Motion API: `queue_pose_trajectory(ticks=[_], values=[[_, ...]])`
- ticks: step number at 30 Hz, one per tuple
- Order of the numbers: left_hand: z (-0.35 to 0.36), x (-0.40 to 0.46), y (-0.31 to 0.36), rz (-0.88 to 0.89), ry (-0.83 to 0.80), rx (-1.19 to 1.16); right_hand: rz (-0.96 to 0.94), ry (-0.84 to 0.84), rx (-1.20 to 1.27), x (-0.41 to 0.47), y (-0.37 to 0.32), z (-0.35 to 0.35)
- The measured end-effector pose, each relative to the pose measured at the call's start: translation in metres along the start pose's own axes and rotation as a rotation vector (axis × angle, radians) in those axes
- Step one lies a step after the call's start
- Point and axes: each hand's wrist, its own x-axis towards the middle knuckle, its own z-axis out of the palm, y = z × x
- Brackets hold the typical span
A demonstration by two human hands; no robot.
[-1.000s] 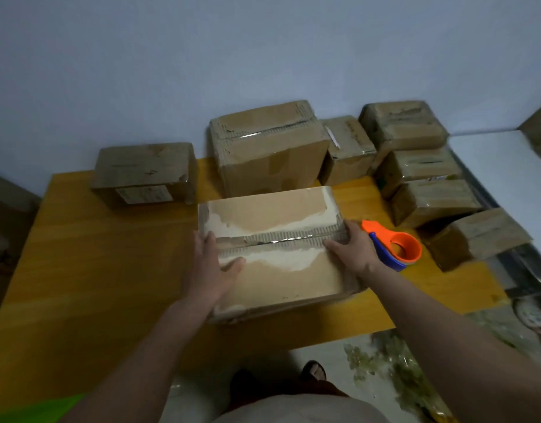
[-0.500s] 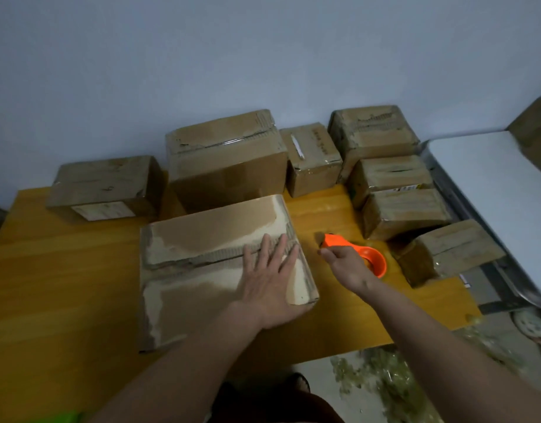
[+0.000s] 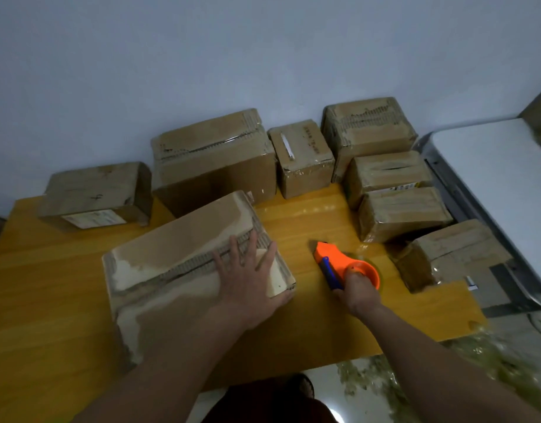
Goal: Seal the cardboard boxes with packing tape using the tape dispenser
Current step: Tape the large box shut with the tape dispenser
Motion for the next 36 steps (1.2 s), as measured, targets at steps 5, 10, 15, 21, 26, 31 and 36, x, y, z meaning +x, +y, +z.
queue_pose_trajectory(ticks=[5, 10, 15, 21, 26, 31, 36], values=[[-0.005, -0.009, 0.005, 0.106, -0.043, 0.034, -0.169, 0.01, 0.359, -0.003, -0.014, -0.016], [-0.014, -0.024, -0.014, 0.18, -0.135, -0.049, -0.34, -0.173, 0.828, -0.027, -0.035, -0.044], [-0.064, 0.003, -0.023, -0.102, 0.061, -0.747, -0.462, -0.294, 0.926, -0.05, -0.048, -0.066], [-0.111, 0.051, -0.041, -0.2, -0.131, -1.35, -0.582, -0.394, 0.92, -0.068, -0.058, -0.08], [-0.121, 0.047, -0.053, -0.016, -0.288, -1.563, -0.59, -0.44, 0.919, -0.073, -0.058, -0.09], [-0.124, 0.044, -0.057, -0.007, -0.337, -1.587, -0.531, -0.504, 0.946, -0.074, -0.062, -0.094], [-0.127, 0.046, -0.055, -0.156, -0.457, -1.8, -0.505, -0.493, 0.99, -0.077, -0.07, -0.101]])
